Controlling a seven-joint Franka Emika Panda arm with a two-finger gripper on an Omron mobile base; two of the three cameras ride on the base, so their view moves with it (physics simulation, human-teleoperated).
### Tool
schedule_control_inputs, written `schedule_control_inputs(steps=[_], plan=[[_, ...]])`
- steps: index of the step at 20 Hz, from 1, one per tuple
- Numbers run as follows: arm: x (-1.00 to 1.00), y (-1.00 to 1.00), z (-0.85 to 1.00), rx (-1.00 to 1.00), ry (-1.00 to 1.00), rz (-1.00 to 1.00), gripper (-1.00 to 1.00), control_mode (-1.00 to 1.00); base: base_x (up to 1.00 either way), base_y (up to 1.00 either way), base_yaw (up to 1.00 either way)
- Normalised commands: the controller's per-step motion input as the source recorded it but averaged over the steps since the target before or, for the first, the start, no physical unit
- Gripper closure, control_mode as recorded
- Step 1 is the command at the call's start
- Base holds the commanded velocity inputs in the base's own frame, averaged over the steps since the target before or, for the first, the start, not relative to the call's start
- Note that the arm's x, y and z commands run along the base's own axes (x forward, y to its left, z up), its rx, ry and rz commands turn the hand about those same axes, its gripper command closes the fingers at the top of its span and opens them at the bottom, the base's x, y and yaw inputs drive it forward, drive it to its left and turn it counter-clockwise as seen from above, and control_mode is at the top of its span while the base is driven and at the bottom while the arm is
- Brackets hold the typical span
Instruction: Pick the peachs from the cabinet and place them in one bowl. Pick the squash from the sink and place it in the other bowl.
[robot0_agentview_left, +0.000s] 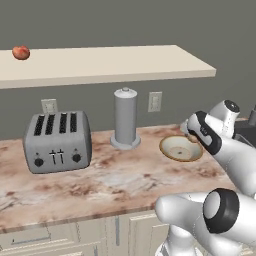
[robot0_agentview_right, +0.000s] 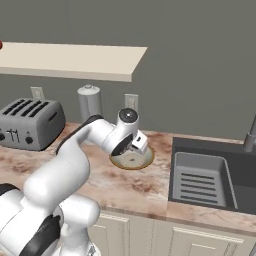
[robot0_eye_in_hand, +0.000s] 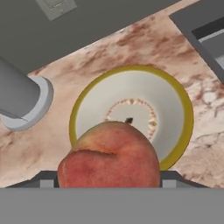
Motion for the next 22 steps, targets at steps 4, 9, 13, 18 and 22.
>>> schedule_control_inputs(steps=[4,9,13,18,22], plan=[[0.0,0.03,-0.03,-0.11,0.0,0.0,1.0,-1.0,0.0,0.0,0.0],[0.0,0.09,0.0,-0.15,0.0,0.0,1.0,-1.0,0.0,0.0,0.0],[0.01,0.06,-0.1,-0.11,0.0,0.03,1.0,-1.0,0.0,0.0,0.0],[0.13,0.0,-0.11,0.0,0.03,0.02,1.0,-1.0,0.0,0.0,0.0],[0.21,0.0,-0.09,0.01,0.09,0.01,1.0,-1.0,0.0,0.0,0.0]])
